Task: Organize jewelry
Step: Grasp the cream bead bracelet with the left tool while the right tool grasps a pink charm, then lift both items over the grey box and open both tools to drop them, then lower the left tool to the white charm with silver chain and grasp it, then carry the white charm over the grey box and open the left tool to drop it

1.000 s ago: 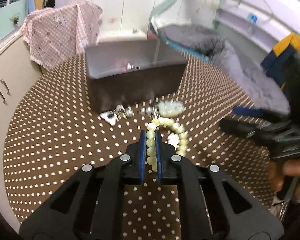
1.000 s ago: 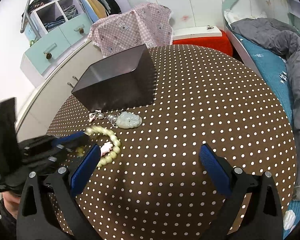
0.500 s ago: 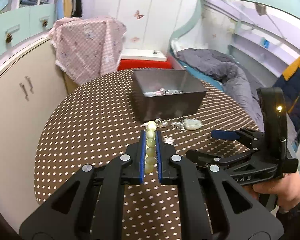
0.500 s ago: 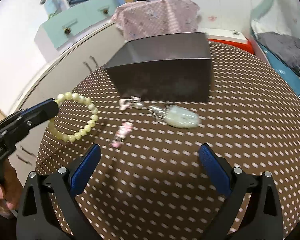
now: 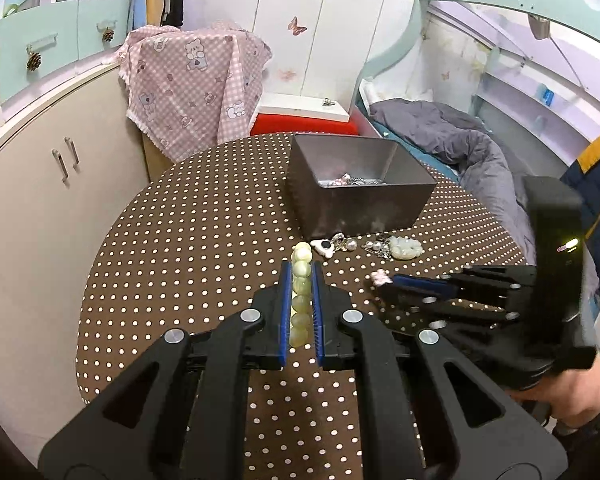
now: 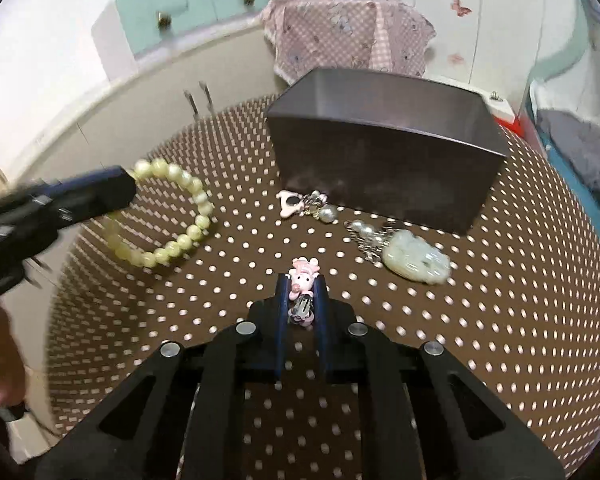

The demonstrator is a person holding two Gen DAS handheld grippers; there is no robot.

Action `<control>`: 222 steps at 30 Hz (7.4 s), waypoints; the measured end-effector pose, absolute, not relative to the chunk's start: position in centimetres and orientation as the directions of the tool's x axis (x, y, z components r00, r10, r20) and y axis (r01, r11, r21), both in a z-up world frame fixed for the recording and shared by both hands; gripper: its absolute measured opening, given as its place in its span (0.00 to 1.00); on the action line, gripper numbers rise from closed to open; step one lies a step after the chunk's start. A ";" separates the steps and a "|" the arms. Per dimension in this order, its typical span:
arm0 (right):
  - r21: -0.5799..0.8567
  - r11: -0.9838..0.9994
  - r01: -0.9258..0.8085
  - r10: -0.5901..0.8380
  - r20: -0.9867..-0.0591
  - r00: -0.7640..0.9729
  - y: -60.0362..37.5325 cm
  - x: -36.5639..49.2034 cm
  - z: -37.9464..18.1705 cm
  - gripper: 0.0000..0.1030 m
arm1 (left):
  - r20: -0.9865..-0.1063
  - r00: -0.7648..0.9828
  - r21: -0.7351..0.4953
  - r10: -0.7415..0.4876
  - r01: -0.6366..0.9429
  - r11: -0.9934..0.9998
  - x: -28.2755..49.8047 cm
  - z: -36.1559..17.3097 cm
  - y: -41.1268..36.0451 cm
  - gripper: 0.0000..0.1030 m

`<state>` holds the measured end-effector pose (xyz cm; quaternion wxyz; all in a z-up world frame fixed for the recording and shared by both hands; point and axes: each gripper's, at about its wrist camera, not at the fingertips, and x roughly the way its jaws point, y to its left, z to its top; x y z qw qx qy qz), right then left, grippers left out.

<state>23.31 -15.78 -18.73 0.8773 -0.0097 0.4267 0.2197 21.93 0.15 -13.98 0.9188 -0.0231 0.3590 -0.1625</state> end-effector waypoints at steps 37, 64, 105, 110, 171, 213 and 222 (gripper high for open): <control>0.217 0.880 -0.422 0.467 -0.546 0.695 -21.2 30.8 -3.3 0.11 | -0.516 0.743 -0.149 -0.427 0.413 0.899 30.4 -2.5 -5.3 0.09; 0.268 0.927 -0.261 0.368 -0.532 0.762 -24.4 30.6 -3.9 0.92 | -0.515 0.826 -0.108 -0.229 0.202 0.973 29.4 -3.6 -1.2 0.94; 0.312 0.930 -0.195 0.363 -0.690 0.627 -25.0 23.4 -14.3 0.92 | -0.769 0.611 0.042 -0.188 0.342 0.939 30.5 -19.6 -5.1 0.82; 0.314 0.929 -0.197 0.366 -0.700 0.613 -24.6 23.8 -14.9 0.92 | -0.777 0.577 -0.029 -0.252 0.367 0.930 31.6 -19.5 -4.9 0.52; 0.153 0.887 -0.436 0.439 -0.572 0.692 -21.4 23.4 -6.4 0.09 | -0.594 0.719 -0.106 -0.362 0.375 0.921 24.0 -9.1 -2.4 0.23; 0.305 0.908 -0.286 0.416 -0.600 0.683 -22.8 36.1 -5.4 0.77 | -0.604 0.725 -0.091 -0.331 0.350 0.932 35.4 -4.8 -5.9 0.91; 0.331 0.919 -0.216 0.378 -0.576 0.725 -24.8 35.2 -5.2 0.93 | -0.582 0.771 -0.086 -0.257 0.256 0.963 34.1 -4.2 -3.7 0.91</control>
